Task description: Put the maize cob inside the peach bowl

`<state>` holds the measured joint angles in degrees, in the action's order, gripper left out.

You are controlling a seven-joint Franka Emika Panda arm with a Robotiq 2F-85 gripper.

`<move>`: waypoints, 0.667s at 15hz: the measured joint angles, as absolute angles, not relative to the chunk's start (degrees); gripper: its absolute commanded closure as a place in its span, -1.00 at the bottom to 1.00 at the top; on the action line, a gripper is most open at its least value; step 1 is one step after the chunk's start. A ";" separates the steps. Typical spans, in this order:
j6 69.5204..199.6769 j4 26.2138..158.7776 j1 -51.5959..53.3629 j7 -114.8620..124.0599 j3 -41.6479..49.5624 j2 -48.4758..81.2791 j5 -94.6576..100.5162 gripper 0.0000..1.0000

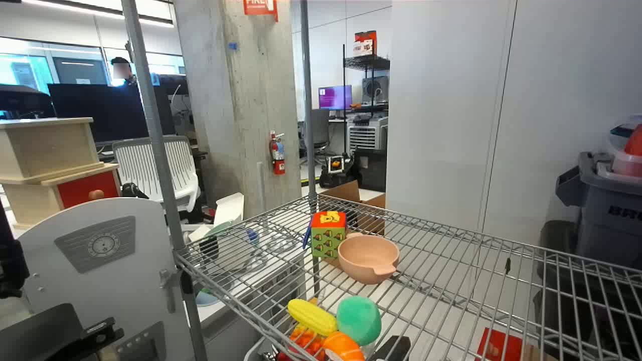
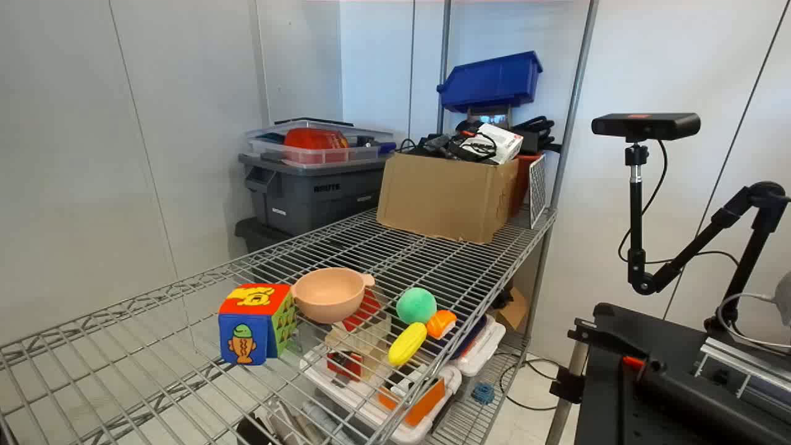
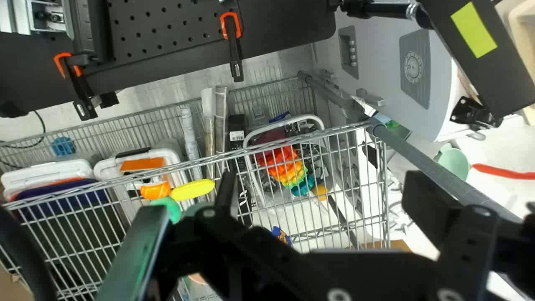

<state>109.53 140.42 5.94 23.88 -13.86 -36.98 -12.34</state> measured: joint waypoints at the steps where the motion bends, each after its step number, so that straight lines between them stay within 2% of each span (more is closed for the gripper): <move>1: 109.53 140.38 5.95 23.88 -13.86 -37.01 -12.34 -1.00; 10: 110.44 140.93 4.72 23.91 -12.16 -36.36 -12.89 -1.00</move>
